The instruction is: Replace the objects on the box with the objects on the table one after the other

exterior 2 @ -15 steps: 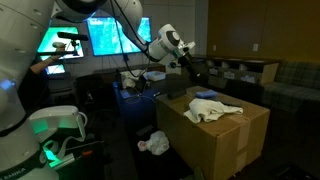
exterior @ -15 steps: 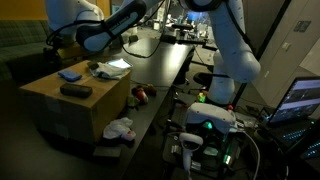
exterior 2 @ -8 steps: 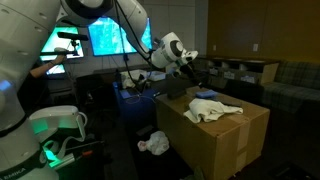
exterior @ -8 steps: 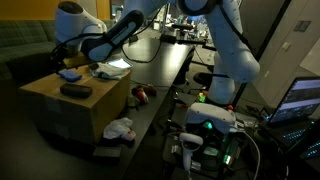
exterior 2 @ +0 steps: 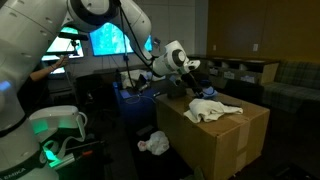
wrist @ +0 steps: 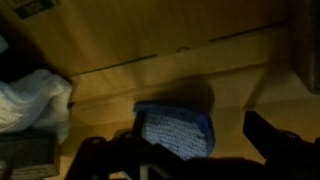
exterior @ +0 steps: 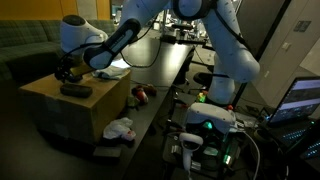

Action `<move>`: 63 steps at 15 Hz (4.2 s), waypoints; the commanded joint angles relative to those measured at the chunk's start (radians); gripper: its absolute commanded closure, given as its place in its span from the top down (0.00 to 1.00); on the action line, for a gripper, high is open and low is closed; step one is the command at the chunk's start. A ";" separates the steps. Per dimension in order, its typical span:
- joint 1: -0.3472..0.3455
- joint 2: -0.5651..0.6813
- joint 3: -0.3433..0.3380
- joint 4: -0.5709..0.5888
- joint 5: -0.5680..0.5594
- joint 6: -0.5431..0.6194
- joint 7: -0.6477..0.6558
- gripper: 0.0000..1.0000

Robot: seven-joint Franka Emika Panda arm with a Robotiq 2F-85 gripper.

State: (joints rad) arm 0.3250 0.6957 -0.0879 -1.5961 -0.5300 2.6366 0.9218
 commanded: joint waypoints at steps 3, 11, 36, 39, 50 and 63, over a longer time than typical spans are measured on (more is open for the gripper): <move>0.010 0.035 -0.030 0.024 0.063 0.023 -0.097 1.00; 0.012 0.040 -0.059 0.029 0.079 0.012 -0.137 0.42; -0.013 -0.518 0.028 -0.573 0.119 -0.084 -0.318 0.04; -0.051 -0.644 0.098 -0.681 0.208 -0.171 -0.400 0.04; -0.151 -0.745 0.189 -0.931 0.360 -0.281 -0.526 0.04; -0.113 -0.184 -0.014 -0.799 0.212 0.099 -0.398 0.04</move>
State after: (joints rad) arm 0.1441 0.3652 -0.0167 -2.4993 -0.2747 2.6782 0.4542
